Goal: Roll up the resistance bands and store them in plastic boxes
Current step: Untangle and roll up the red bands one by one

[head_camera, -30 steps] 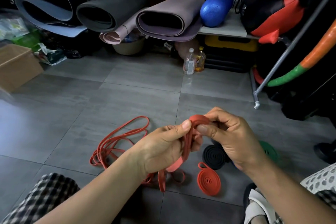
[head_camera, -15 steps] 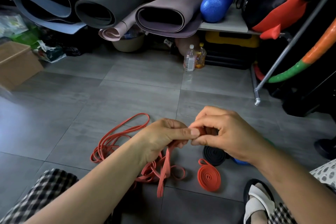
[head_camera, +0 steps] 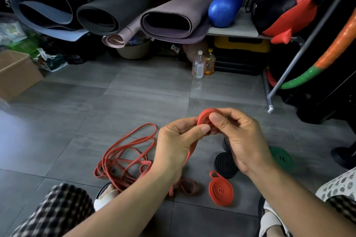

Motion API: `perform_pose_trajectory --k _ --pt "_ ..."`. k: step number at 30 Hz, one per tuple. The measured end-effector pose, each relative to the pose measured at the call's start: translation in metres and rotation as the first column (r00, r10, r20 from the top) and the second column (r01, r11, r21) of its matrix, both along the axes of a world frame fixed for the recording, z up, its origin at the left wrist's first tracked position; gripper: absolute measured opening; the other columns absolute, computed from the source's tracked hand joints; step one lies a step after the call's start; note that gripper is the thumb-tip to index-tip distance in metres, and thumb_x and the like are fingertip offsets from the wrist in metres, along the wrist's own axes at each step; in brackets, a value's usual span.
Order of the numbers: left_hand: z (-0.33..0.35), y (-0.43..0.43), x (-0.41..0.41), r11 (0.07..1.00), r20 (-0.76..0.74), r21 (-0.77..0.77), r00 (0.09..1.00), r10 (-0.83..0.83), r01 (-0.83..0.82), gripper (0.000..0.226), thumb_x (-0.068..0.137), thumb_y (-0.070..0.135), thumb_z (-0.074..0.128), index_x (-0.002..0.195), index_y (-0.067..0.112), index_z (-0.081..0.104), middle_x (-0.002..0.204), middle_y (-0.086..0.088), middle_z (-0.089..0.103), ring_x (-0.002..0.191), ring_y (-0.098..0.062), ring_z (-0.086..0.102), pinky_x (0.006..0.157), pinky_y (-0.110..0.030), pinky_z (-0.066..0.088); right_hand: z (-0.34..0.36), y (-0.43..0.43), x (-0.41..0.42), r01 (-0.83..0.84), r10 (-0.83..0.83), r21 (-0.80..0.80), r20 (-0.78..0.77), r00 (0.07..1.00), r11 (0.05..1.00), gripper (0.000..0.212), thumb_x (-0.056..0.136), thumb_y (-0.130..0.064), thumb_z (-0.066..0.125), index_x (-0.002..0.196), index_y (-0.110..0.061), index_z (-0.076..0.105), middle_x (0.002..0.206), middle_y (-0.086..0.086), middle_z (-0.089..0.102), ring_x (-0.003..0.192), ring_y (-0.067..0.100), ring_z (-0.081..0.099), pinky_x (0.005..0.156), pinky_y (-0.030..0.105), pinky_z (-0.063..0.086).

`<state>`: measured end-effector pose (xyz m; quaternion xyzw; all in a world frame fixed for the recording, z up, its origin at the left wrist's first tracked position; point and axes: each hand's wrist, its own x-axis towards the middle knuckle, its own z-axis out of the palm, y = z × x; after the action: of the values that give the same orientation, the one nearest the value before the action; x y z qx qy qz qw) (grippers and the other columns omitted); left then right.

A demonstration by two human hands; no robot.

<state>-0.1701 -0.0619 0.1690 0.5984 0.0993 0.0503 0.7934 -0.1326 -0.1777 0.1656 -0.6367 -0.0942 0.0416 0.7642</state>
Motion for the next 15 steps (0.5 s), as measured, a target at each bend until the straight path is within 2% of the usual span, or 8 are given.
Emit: perform_pose_trajectory --k 3,6,8,9,10,12,13,15 --pt "-0.001 -0.005 0.001 0.998 -0.001 -0.019 0.999 0.054 -0.054 0.013 0.078 -0.004 0.064 0.086 0.003 0.068 0.068 -0.001 0.072 0.068 -0.012 0.066 0.069 -0.017 0.052 -0.011 0.007 -0.001 0.064 -0.057 0.094 -0.075 0.996 0.993 0.020 0.059 -0.033 0.073 0.071 -0.018 0.073 0.070 0.001 0.072 0.065 0.009 0.065 0.059 0.017 0.050" --pt "0.000 -0.004 0.003 0.997 0.007 0.048 0.999 0.052 -0.052 0.011 0.078 -0.002 0.065 0.086 0.006 0.069 0.068 0.000 0.071 0.068 -0.011 0.064 0.068 -0.018 0.051 -0.014 0.006 0.004 -0.010 0.020 0.111 -0.090 0.996 0.994 0.039 0.049 -0.048 0.080 0.076 -0.020 0.075 0.077 0.003 0.072 0.070 0.011 0.065 0.062 0.018 0.050" --pt "0.002 0.004 0.007 0.983 0.013 0.178 0.999 0.030 -0.032 0.012 0.078 -0.001 0.067 0.085 0.009 0.070 0.071 0.000 0.072 0.069 -0.010 0.066 0.071 -0.019 0.052 -0.006 -0.003 0.011 -0.125 0.127 0.019 -0.118 0.985 0.992 0.027 0.054 -0.040 0.077 0.073 -0.021 0.075 0.075 0.000 0.072 0.067 0.007 0.063 0.060 0.016 0.049" --pt "0.002 0.010 0.010 0.944 0.029 0.330 0.999 0.015 -0.024 0.011 0.078 0.002 0.068 0.085 0.010 0.071 0.073 -0.003 0.072 0.069 -0.013 0.066 0.071 -0.022 0.052 0.000 -0.010 0.015 -0.168 0.161 -0.123 -0.068 0.985 0.978 0.018 0.058 -0.034 0.074 0.073 -0.024 0.073 0.075 -0.003 0.070 0.067 0.005 0.061 0.062 0.014 0.048" --pt "0.002 0.016 0.012 0.847 0.063 0.532 0.998 -0.016 -0.020 0.008 0.079 0.007 0.070 0.084 0.012 0.071 0.070 -0.005 0.070 0.067 -0.017 0.063 0.068 -0.027 0.051 0.005 -0.018 0.021 -0.153 0.178 -0.335 0.045 0.983 0.930 0.017 0.062 -0.028 0.074 0.078 -0.027 0.071 0.077 -0.006 0.067 0.068 0.003 0.059 0.064 0.012 0.045" --pt "0.001 0.023 0.015 0.534 0.109 0.845 0.986 -0.129 -0.024 0.004 0.081 0.018 0.069 0.082 0.016 0.071 0.057 -0.001 0.055 0.058 -0.018 0.047 0.057 -0.031 0.040 0.005 -0.028 0.028 -0.015 0.278 -0.699 0.263 0.924 0.715 0.026 0.065 -0.023 0.077 0.090 -0.024 0.071 0.078 -0.007 0.057 0.072 0.009 0.053 0.064 0.013 0.040" --pt "0.001 0.023 0.015 0.399 0.099 0.917 0.979 -0.178 -0.020 0.007 0.081 0.024 0.067 0.082 0.018 0.069 0.053 0.001 0.047 0.057 -0.017 0.042 0.056 -0.030 0.035 0.004 -0.029 0.028 0.024 0.347 -0.779 0.307 0.887 0.627 0.027 0.066 -0.024 0.078 0.092 -0.021 0.072 0.076 -0.006 0.055 0.073 0.011 0.052 0.063 0.017 0.040" --pt "0.000 0.019 0.014 0.315 0.078 0.949 0.972 -0.223 -0.004 0.011 0.082 0.029 0.064 0.080 0.019 0.067 0.052 0.004 0.045 0.060 -0.017 0.044 0.057 -0.030 0.036 0.001 -0.028 0.026 0.052 0.413 -0.820 0.341 0.845 0.571 0.023 0.067 -0.027 0.078 0.087 -0.017 0.073 0.071 -0.005 0.053 0.072 0.015 0.051 0.062 0.028 0.041"
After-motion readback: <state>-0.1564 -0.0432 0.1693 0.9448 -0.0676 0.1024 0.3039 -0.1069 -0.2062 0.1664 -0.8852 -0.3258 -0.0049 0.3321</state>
